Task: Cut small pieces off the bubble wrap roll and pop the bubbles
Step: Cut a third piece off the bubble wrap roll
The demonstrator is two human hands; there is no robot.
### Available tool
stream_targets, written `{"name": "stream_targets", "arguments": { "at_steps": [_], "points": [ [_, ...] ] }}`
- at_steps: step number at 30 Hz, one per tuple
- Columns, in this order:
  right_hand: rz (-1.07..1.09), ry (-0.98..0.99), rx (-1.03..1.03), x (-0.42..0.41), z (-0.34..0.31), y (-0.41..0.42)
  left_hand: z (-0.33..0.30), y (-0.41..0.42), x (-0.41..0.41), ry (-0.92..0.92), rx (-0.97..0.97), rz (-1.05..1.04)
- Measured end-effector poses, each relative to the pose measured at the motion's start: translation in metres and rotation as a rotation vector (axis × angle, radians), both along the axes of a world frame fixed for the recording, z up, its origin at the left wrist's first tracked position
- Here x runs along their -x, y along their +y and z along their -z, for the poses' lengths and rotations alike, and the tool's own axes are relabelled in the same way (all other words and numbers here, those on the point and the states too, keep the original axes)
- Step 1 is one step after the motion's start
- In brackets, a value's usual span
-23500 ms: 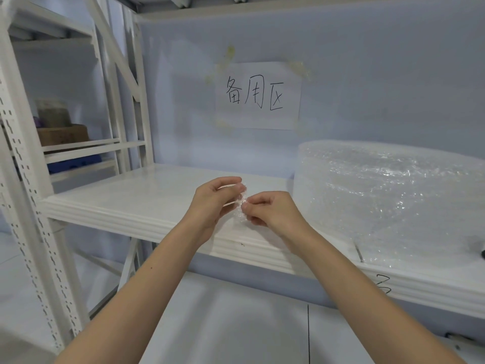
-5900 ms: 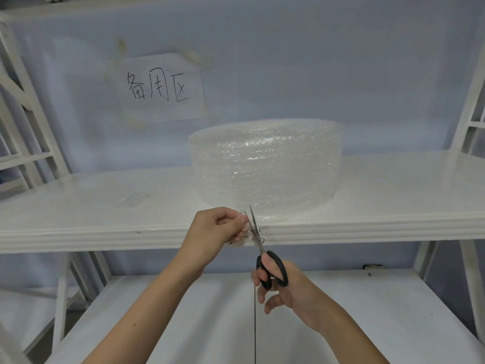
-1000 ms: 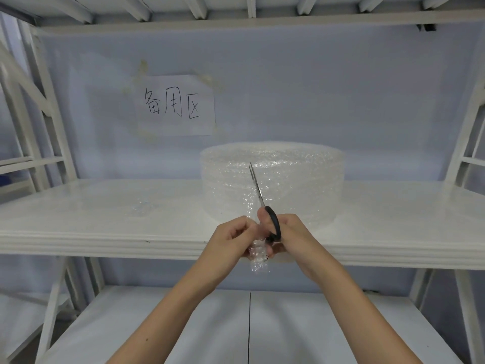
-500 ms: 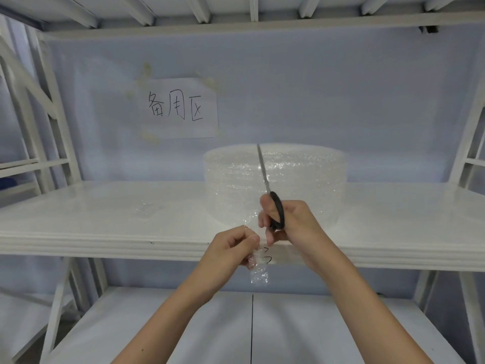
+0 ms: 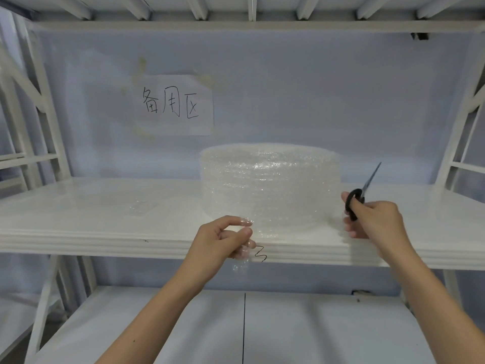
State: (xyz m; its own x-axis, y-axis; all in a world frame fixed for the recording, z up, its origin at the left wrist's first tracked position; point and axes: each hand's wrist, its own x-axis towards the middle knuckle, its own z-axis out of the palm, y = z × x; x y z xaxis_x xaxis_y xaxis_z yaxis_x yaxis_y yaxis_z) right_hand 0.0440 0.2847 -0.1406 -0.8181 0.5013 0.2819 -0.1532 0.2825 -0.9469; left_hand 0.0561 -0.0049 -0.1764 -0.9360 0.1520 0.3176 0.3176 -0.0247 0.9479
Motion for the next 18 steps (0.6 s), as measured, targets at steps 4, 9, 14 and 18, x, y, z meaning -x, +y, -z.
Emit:
{"name": "stream_targets", "arguments": {
  "at_steps": [4, 9, 14, 18],
  "points": [
    [0.099, -0.187, -0.173, 0.009, 0.005, 0.022, -0.004, -0.003, -0.001, 0.017, -0.014, -0.017],
    [0.124, -0.387, -0.514, 0.023, 0.004, 0.028, -0.006, -0.007, 0.002, 0.046, -0.043, -0.037],
    [0.155, -0.502, -0.807, 0.032, 0.007, 0.025, -0.002, -0.015, 0.001, 0.054, -0.049, -0.042],
    [0.299, -0.439, -0.967, 0.023, 0.012, 0.013, 0.0, -0.023, 0.002, 0.05, -0.045, -0.044]
  ]
}}
